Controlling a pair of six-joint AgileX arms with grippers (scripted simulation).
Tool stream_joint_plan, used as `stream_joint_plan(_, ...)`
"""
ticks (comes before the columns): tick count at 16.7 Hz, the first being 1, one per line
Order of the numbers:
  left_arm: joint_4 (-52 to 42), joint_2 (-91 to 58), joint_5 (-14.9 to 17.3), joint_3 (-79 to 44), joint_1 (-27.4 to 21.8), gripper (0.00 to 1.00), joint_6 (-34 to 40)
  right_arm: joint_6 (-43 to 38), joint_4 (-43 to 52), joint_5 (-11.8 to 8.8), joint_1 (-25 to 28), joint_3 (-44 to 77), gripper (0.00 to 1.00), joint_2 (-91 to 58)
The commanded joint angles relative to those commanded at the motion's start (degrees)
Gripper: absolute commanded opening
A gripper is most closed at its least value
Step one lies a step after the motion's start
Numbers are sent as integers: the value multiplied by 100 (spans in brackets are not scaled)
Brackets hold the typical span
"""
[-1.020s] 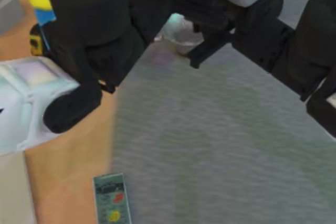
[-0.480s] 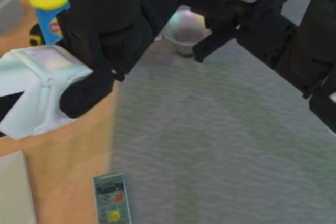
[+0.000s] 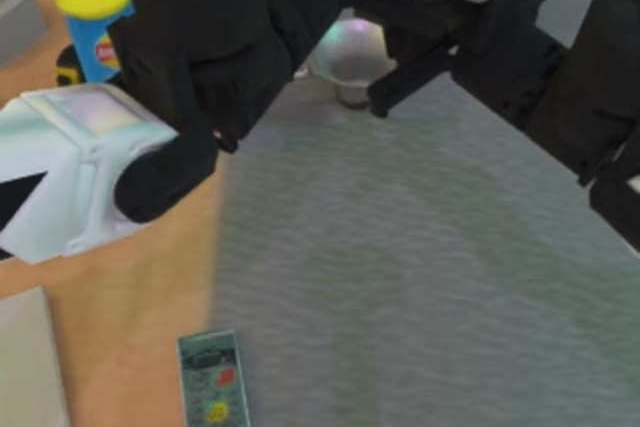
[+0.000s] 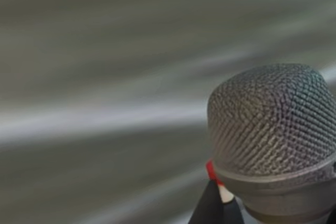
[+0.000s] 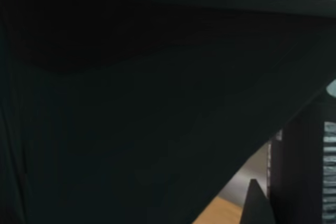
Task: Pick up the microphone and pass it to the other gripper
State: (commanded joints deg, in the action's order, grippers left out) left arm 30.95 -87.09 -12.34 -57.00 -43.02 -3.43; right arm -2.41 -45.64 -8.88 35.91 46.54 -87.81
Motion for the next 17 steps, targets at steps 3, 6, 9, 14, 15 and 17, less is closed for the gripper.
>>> stream_joint_plan(3,0,0,0,0,0,2,0,0,0,0,0,0,0,0)
stream_joint_plan(6,0,0,0,0,0,0,0,0,0,0,0,0,0,0)
stream_joint_plan(9,0,0,0,0,0,0,0,0,0,0,0,0,0,0)
stream_joint_plan(14,0,0,0,0,0,0,0,0,0,0,0,0,15,0)
stream_joint_plan(15,0,0,0,0,0,0,0,0,0,0,0,0,23,0)
stream_joint_plan(17,0,0,0,0,0,0,0,0,0,0,0,0,38,0)
